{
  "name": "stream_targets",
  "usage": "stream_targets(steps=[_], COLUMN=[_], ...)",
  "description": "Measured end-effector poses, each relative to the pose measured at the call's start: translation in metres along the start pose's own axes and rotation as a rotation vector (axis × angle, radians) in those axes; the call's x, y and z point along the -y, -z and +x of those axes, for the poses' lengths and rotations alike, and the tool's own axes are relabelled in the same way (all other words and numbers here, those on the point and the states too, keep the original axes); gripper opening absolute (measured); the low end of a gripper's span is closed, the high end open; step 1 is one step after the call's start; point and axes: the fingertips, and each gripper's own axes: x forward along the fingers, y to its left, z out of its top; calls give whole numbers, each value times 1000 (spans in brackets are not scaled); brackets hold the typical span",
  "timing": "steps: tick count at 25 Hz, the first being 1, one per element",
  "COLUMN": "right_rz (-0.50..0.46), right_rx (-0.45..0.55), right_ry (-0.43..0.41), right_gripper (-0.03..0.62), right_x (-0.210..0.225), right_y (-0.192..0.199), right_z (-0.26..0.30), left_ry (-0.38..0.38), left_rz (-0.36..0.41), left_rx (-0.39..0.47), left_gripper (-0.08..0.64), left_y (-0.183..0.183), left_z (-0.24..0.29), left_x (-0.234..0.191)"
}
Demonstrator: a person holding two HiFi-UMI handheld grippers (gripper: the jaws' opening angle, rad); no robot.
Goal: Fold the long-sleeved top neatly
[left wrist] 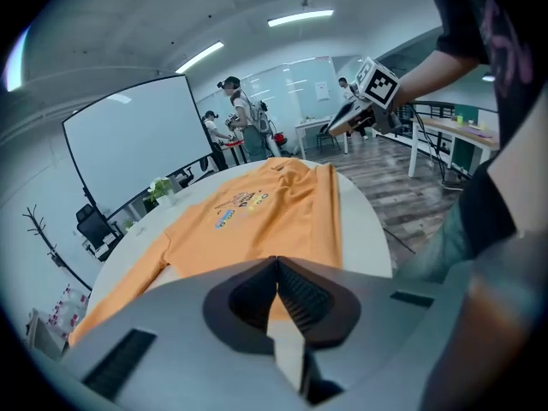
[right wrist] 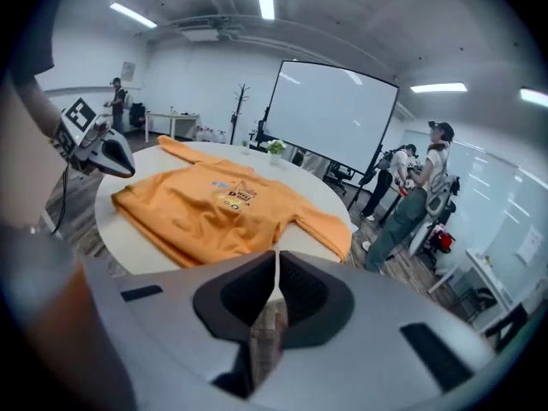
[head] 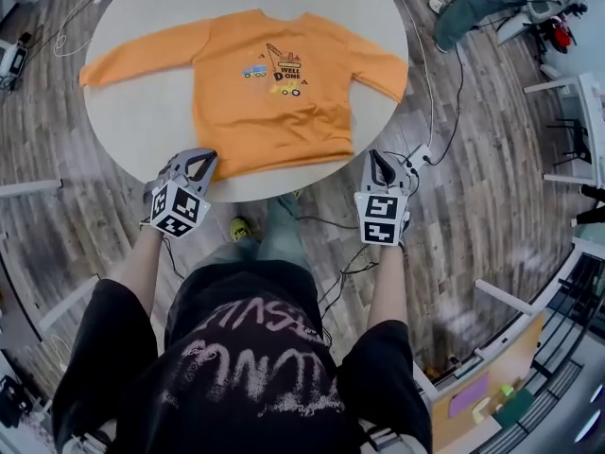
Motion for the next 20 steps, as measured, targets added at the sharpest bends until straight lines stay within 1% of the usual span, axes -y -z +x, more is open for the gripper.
stream_targets(steps=[3,5,7,10,16,18,20], right_rz=[-106,-220,-321,-383,-473,-508,-527], right_rx=[-58,-103,-136,-165,-176,-168,-150], right_ry=[-63,-113,-168,-235,-344,-369,-386], right_gripper=[69,118,147,184,188,154,114], right_x=[-21,-35,-47,-56,-63,-64,-66], right_y=[16,26,35,47,61,62,59], right_z=[-1,4,12,30,70,75,76], left_ry=[19,30,41,54,32,10,-13], left_rz=[21,23,18,1,-24,1,21], left_rx=[-15,-34,-61,-105,-220,-253,-289], left_gripper=[11,20,60,150,191,188,141], left_y=[7,11,16,21,32,33,34], left_z=[-8,-10,-9,-3,11,14,15], left_x=[14,21,27,36,43,42,39])
